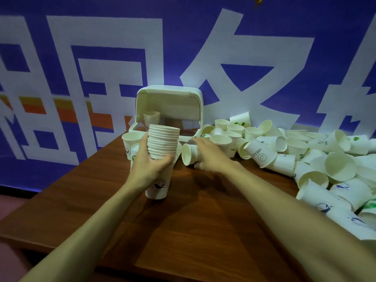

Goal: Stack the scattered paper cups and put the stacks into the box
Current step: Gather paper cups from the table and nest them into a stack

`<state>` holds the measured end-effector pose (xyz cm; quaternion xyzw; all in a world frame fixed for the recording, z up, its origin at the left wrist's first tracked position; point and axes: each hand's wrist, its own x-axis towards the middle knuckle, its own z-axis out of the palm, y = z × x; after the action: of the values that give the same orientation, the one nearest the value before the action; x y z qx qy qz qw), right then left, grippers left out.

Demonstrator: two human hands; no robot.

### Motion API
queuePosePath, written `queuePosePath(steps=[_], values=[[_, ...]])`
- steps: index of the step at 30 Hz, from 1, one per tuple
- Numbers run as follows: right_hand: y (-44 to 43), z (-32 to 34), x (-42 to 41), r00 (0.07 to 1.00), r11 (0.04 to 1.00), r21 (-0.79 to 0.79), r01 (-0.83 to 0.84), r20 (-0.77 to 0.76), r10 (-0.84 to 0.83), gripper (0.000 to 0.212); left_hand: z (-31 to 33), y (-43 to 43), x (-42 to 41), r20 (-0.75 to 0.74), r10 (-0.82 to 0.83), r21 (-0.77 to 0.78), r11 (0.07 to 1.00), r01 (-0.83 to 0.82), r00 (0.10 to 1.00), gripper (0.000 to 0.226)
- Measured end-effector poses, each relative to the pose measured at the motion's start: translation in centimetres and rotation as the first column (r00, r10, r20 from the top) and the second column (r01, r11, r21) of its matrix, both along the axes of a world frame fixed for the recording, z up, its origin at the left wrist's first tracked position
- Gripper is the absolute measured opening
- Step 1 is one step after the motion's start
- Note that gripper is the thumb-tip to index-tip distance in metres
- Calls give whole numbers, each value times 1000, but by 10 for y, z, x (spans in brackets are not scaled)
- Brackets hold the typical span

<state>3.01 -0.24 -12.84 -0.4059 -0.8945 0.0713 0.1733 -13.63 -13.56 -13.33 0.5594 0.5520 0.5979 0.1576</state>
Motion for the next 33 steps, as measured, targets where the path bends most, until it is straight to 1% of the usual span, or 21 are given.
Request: queuePosePath(steps=[2,3,7,9,10,11,12,14,15,16,17,18,19,20,22,23,24,26,30,32,33], values=[[13,-12,-11,994,998,60,-10,114,3,96,-2,6,-2,-6,-8,-2,1000,8,1000,68],[18,-16,-15,990,994,108,-28,140,13,99,-3,8,-1,-14,-16,-1,1000,16,1000,69],[25,-22,-22,993,976,217,-11,113,-14,78,-6,13,-4,-22,-49,6,999,49,999,77],[20,-18,-20,999,983,180,22,-29,-17,71,-6,13,-4,-12,-53,6,999,53,999,79],[18,-15,-18,986,988,147,49,-165,-24,71,-6,12,-4,-10,-53,8,999,53,999,79],[14,-9,-16,945,992,96,80,-325,-45,72,-5,12,-4,-13,-54,7,999,54,998,78],[8,1,-13,868,993,30,115,-489,-86,74,-5,12,-3,-18,-57,5,998,57,998,75],[-2,23,-4,643,980,-155,127,-739,-201,74,-2,11,0,-40,-68,-4,998,68,997,71],[-7,36,2,505,963,-265,53,-825,-255,72,0,10,3,-58,-75,-8,997,75,995,71],[-12,48,8,347,937,-340,-79,-891,-294,67,1,9,6,-81,-85,-12,996,84,993,71],[-14,59,14,211,906,-354,-230,-927,-309,60,3,8,10,-106,-96,-13,995,95,990,73],[-17,67,20,139,879,-332,-343,-943,-302,53,3,7,14,-132,-105,-11,994,105,986,75],[-22,73,26,145,866,-304,-398,-952,-268,50,4,7,18,-156,-111,-8,994,111,981,77],[-26,77,30,223,868,-289,-403,-951,-213,52,3,7,21,-176,-116,-6,993,117,978,79],[-35,79,38,429,881,-284,-377,-897,-106,57,1,6,29,-217,-106,-1,994,108,970,82],[-38,77,41,492,882,-291,-369,-867,-80,55,1,6,32,-234,-95,4,995,99,968,83],[-40,76,43,515,885,-294,-362,-854,-73,48,0,6,34,-244,-86,10,996,91,966,83],[-42,74,50,491,884,-306,-353,-865,-104,35,0,5,38,-257,-74,15,997,80,964,84],[-44,73,59,416,823,-332,-462,-900,-129,14,2,6,45,-250,-109,-4,994,112,962,86],[-40,73,64,422,834,-332,-441,-897,-134,7,2,7,49,-227,-133,-2,991,136,965,87],[-39,73,66,453,851,-327,-410,-883,-121,9,3,7,51,-213,-143,-1,989,146,967,86]])
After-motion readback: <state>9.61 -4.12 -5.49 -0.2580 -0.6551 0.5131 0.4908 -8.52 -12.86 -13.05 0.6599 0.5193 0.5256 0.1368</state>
